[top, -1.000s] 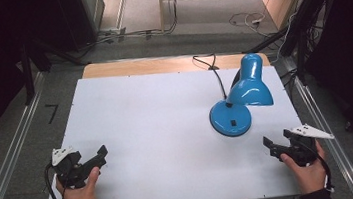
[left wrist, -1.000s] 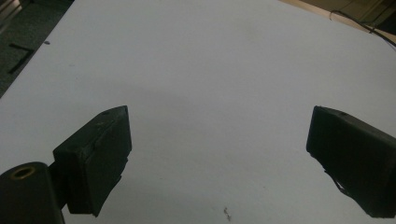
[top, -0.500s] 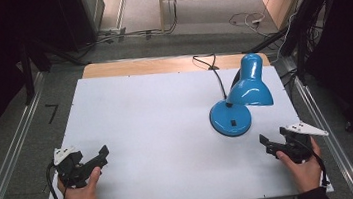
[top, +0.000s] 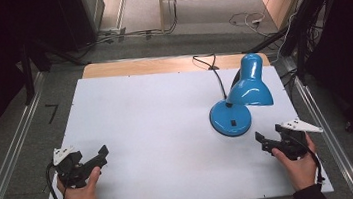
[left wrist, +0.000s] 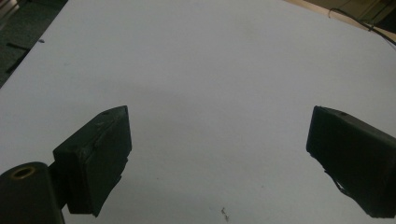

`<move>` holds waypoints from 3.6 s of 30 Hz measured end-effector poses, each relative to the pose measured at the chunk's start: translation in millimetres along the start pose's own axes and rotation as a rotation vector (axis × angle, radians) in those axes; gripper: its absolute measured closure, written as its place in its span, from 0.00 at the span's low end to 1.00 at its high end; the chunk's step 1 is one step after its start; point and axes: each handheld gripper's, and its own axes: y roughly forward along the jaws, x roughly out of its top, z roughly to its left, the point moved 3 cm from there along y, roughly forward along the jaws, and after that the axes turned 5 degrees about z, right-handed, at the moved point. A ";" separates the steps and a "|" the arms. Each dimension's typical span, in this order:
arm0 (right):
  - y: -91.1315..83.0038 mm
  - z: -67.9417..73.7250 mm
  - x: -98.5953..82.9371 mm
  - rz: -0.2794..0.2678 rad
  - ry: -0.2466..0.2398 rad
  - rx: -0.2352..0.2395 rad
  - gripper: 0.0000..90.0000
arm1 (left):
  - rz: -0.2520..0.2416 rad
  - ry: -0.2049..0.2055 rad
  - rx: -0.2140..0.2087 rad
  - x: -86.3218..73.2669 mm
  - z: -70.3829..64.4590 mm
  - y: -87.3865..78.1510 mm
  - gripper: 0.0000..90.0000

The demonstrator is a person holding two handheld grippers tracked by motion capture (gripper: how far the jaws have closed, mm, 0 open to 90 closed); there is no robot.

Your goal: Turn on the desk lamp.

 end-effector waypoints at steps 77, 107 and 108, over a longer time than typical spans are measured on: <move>37.0 33.5 27.3 -0.024 -0.065 0.125 0.97 | 0.007 0.005 -0.008 -0.8 -1.6 1.1 0.08; 56.7 44.1 34.4 -0.015 -0.086 0.138 0.97 | 0.008 0.005 -0.009 -0.8 -1.3 1.1 0.08; 57.6 44.5 34.5 -0.015 -0.085 0.139 0.97 | 0.008 0.005 -0.009 -0.8 -1.2 1.1 0.08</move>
